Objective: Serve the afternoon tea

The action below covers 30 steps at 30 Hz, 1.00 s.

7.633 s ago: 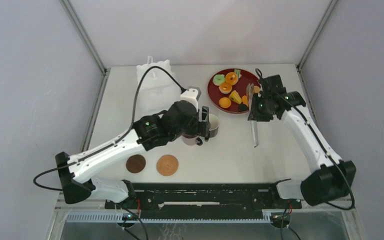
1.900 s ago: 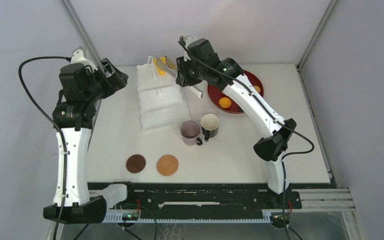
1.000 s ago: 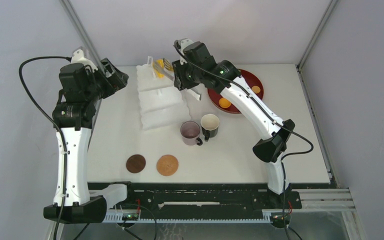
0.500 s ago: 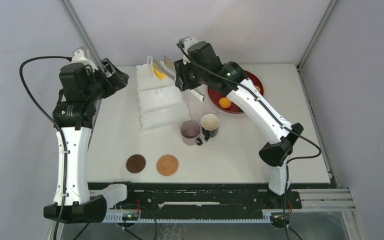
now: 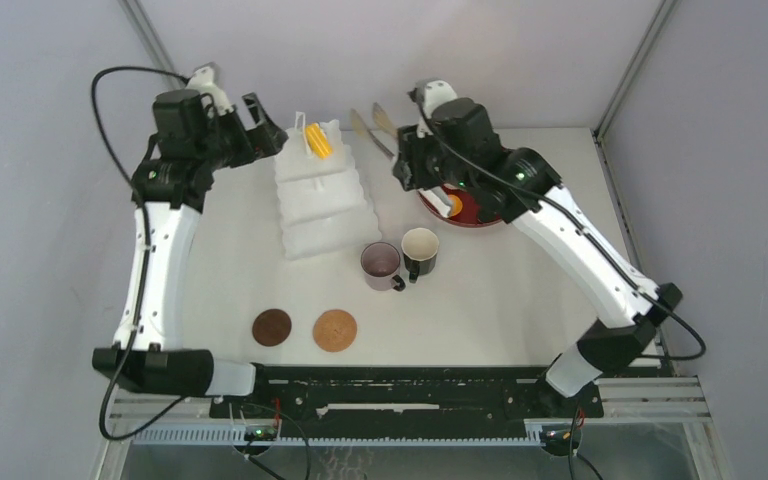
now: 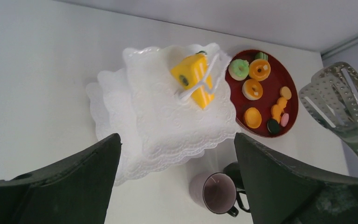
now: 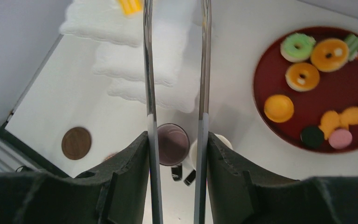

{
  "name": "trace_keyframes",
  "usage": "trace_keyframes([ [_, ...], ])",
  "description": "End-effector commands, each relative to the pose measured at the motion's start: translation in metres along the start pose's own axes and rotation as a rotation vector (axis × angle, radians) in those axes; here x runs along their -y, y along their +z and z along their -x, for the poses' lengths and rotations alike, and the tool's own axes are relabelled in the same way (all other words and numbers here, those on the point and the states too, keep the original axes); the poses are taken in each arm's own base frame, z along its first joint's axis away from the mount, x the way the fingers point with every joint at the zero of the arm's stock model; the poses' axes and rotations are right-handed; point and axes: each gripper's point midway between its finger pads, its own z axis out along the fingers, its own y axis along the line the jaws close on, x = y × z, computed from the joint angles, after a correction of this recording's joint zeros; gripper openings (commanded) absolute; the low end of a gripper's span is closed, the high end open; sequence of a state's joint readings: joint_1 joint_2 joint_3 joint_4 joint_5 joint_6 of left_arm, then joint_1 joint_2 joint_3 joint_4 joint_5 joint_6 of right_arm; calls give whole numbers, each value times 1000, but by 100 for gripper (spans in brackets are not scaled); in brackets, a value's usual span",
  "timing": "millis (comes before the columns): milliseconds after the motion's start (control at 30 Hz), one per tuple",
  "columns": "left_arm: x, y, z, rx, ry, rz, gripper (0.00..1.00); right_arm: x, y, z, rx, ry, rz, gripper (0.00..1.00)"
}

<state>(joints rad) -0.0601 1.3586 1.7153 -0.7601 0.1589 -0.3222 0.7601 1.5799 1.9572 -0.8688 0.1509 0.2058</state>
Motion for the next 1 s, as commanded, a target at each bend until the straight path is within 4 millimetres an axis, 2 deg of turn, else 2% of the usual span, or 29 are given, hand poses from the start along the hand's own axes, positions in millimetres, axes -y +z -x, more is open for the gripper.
trace_keyframes([
  [0,22,10,25,32,168,-31,96,45,-30,17,139,148,-59,51],
  [100,24,29,30,10,205,-18,94,73,-40,3,130,196,-113,52],
  [267,32,54,38,-19,248,-31,85,106,-48,-18,109,260,-187,52],
  [400,39,71,31,-58,272,-49,71,127,-50,-32,87,290,-234,52],
  [500,46,77,23,-76,279,-66,57,139,-49,-40,70,308,-261,52],
  [533,48,78,23,-76,283,-64,53,143,-49,-42,63,313,-267,52],
  [700,55,82,26,-49,274,-63,18,151,-42,-50,39,321,-280,51],
  [800,64,85,31,-25,259,-91,5,153,-35,-56,18,323,-284,51],
  [833,67,87,32,-17,255,-100,1,154,-31,-59,8,323,-284,51],
  [967,82,94,40,26,247,-149,0,154,-14,-74,-57,331,-251,50],
])
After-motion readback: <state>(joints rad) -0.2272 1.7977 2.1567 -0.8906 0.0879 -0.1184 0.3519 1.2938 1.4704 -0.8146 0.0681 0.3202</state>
